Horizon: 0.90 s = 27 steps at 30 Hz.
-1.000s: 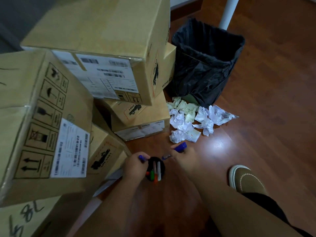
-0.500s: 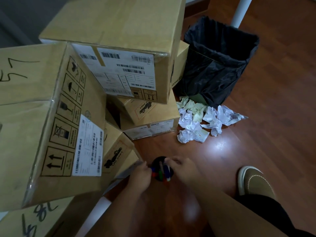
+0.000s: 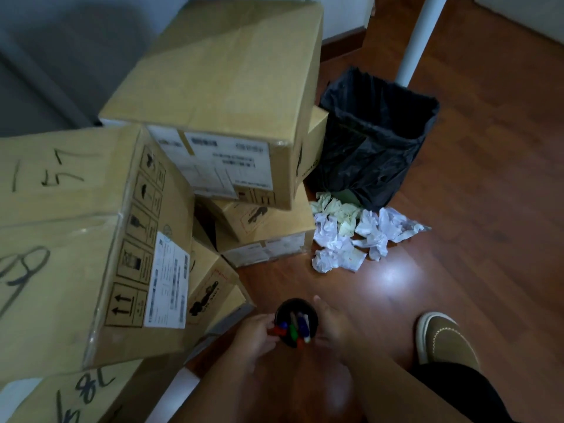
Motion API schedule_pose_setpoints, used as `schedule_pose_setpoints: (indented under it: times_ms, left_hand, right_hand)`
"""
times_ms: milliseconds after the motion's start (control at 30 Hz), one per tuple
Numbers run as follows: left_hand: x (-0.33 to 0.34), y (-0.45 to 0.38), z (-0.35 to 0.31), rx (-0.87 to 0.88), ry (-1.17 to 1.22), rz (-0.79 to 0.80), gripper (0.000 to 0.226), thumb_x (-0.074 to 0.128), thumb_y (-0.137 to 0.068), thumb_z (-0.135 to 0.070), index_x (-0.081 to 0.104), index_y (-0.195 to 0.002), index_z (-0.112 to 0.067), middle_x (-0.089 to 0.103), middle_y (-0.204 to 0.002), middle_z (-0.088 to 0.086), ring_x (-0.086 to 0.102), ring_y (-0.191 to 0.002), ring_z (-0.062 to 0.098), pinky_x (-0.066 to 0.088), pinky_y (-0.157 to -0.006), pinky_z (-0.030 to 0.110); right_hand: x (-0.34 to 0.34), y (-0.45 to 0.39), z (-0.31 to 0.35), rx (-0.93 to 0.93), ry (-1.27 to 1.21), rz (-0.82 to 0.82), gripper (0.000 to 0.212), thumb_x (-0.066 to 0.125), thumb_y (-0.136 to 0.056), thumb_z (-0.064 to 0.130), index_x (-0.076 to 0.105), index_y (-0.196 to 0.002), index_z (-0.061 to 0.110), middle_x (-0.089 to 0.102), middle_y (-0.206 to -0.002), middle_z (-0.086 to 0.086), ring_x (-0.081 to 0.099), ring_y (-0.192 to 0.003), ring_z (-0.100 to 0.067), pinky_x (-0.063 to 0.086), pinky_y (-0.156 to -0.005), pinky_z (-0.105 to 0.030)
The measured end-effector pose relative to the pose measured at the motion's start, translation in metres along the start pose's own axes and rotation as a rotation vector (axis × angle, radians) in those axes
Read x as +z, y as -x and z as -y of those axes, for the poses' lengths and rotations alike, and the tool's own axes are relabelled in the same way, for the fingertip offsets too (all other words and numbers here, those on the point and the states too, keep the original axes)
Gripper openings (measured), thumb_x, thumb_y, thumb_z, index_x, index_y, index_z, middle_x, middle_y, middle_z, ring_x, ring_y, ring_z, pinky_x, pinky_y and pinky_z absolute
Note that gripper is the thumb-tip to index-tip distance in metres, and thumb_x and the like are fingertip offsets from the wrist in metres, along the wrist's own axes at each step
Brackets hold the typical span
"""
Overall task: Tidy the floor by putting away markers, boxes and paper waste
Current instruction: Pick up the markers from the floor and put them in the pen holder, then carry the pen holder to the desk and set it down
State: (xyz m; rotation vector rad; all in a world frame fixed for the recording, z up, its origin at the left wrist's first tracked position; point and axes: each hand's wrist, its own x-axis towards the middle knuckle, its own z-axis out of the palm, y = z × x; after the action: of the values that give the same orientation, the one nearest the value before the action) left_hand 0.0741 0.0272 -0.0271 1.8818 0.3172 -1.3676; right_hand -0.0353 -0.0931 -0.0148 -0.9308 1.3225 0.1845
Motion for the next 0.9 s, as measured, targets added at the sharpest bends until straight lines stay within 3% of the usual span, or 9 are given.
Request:
schedule_pose_setpoints:
  times_ms: [67,133,267,367,467,567,700,833,900]
  left_hand:
    - [0.001,0.021,-0.011,0.025,-0.045,0.000,0.028,0.036,-0.103,-0.011,0.063,-0.109,-0.009,0.060,-0.115,0.012,0.061,-0.097,0.026,0.050,-0.080,0.033]
    - [0.002,0.049,-0.030,0.072,-0.094,0.008,0.030,0.034,-0.100,-0.004,0.063,-0.097,-0.012,0.065,-0.106,0.012,0.062,-0.089,0.021,0.049,-0.073,0.029]
    - [-0.003,0.115,-0.075,0.224,-0.123,0.063,0.033,0.041,-0.093,0.011,0.067,-0.099,-0.009,0.070,-0.100,0.010,0.065,-0.090,0.017,0.052,-0.071,0.025]
    - [-0.009,0.167,-0.104,0.375,-0.123,0.109,0.037,0.052,-0.083,0.019,0.068,-0.108,-0.003,0.074,-0.094,0.009,0.068,-0.089,0.019,0.053,-0.072,0.027]
    - [-0.015,0.229,-0.137,0.522,-0.133,0.100,0.035,0.064,-0.080,0.014,0.069,-0.108,-0.007,0.073,-0.102,0.008,0.067,-0.097,0.019,0.056,-0.078,0.028]
    - [-0.025,0.288,-0.162,0.686,-0.116,0.099,0.037,0.066,-0.082,0.013,0.063,-0.111,-0.008,0.067,-0.106,0.007,0.063,-0.094,0.015,0.052,-0.069,0.017]
    - [-0.041,0.362,-0.176,0.826,-0.049,0.064,0.045,0.075,-0.077,0.009,0.061,-0.115,-0.012,0.065,-0.118,0.007,0.063,-0.102,0.019,0.053,-0.090,0.036]
    - [-0.063,0.430,-0.179,0.935,-0.022,0.084,0.042,0.073,-0.081,0.003,0.059,-0.112,-0.021,0.062,-0.121,-0.004,0.061,-0.101,0.013,0.048,-0.078,0.032]
    - [-0.073,0.458,-0.180,0.992,-0.004,0.084,0.041,0.073,-0.082,-0.001,0.059,-0.113,-0.024,0.061,-0.124,-0.004,0.059,-0.105,0.012,0.046,-0.082,0.035]
  right_hand:
    - [-0.011,0.017,0.010,-0.025,0.020,-0.009,0.034,0.047,-0.098,0.042,0.061,-0.099,0.010,0.062,-0.089,-0.006,0.059,-0.073,-0.018,0.050,-0.066,-0.031]
    - [-0.024,0.047,0.028,-0.065,0.041,-0.003,0.026,0.048,-0.098,0.033,0.061,-0.089,0.012,0.063,-0.083,-0.006,0.058,-0.066,-0.018,0.048,-0.063,-0.030]
    - [-0.053,0.104,0.070,-0.220,0.111,-0.013,0.026,0.048,-0.091,0.021,0.069,-0.077,0.017,0.071,-0.073,-0.004,0.064,-0.059,-0.022,0.049,-0.066,-0.038]
    - [-0.063,0.171,0.112,-0.332,0.100,-0.059,0.029,0.050,-0.089,0.003,0.067,-0.069,0.012,0.064,-0.056,0.002,0.055,-0.043,-0.016,0.040,-0.048,-0.024]
    - [-0.064,0.230,0.145,-0.390,-0.039,-0.061,0.015,0.056,-0.081,0.002,0.071,-0.081,0.000,0.061,-0.066,-0.011,0.050,-0.039,-0.017,0.034,-0.040,-0.021]
    - [-0.061,0.286,0.166,-0.500,-0.146,-0.028,0.013,0.056,-0.082,0.000,0.064,-0.072,0.000,0.050,-0.055,-0.011,0.040,-0.039,-0.017,0.030,-0.040,-0.022]
    - [-0.049,0.356,0.187,-0.588,-0.272,-0.020,0.020,0.051,-0.091,0.006,0.065,-0.077,0.002,0.055,-0.053,-0.011,0.045,-0.043,-0.017,0.035,-0.043,-0.024]
    - [-0.038,0.419,0.193,-0.710,-0.369,0.053,0.017,0.053,-0.092,0.010,0.069,-0.091,0.004,0.064,-0.061,-0.008,0.050,-0.044,-0.012,0.041,-0.042,-0.019]
    - [-0.034,0.449,0.196,-0.769,-0.407,0.113,0.018,0.053,-0.092,0.008,0.069,-0.099,0.002,0.065,-0.070,-0.009,0.050,-0.045,-0.011,0.043,-0.042,-0.018]
